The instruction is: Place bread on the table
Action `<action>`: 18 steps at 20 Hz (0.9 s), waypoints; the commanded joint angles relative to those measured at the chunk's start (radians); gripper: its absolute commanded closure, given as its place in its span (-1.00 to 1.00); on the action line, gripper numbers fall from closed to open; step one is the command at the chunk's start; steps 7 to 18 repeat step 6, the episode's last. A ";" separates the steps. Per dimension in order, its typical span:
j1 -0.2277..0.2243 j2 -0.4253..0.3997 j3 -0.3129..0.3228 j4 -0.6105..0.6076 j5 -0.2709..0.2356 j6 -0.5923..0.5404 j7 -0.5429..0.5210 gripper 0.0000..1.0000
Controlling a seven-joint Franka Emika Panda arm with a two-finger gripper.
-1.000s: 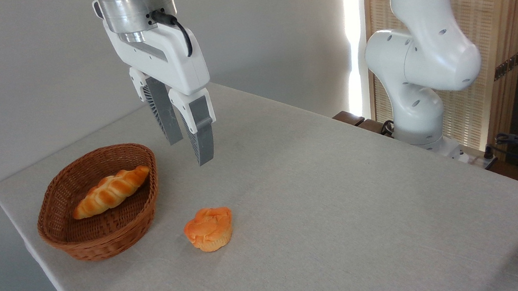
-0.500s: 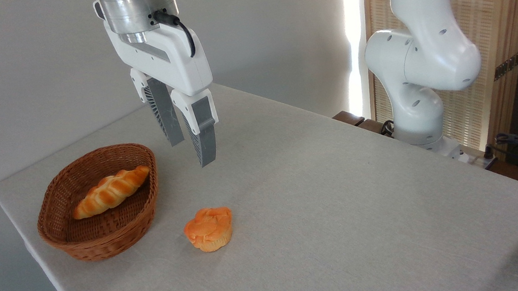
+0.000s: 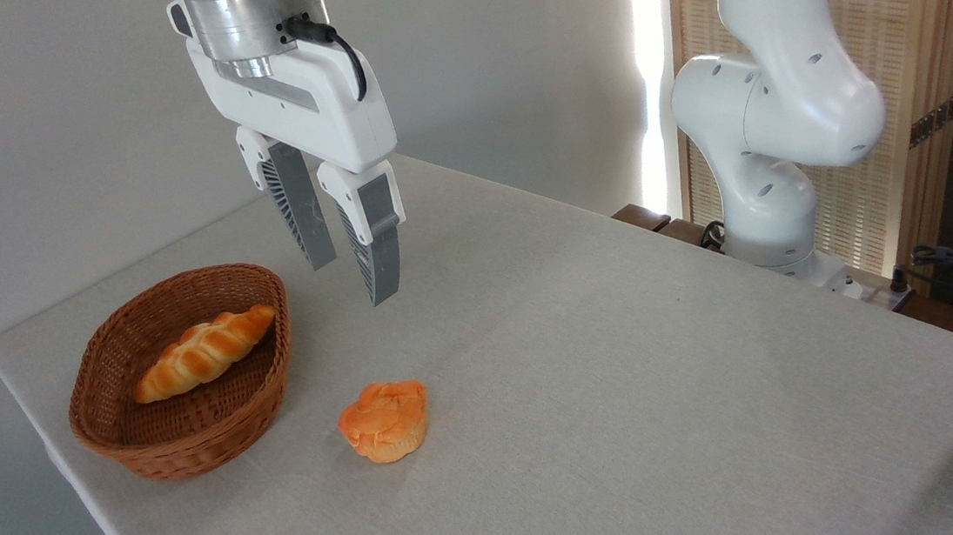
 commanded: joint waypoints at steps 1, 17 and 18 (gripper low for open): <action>-0.003 0.009 0.003 0.022 0.014 -0.013 -0.012 -1.00; -0.001 0.009 0.008 0.022 0.014 -0.011 -0.002 -1.00; -0.001 0.009 0.008 0.022 0.014 -0.011 -0.002 -1.00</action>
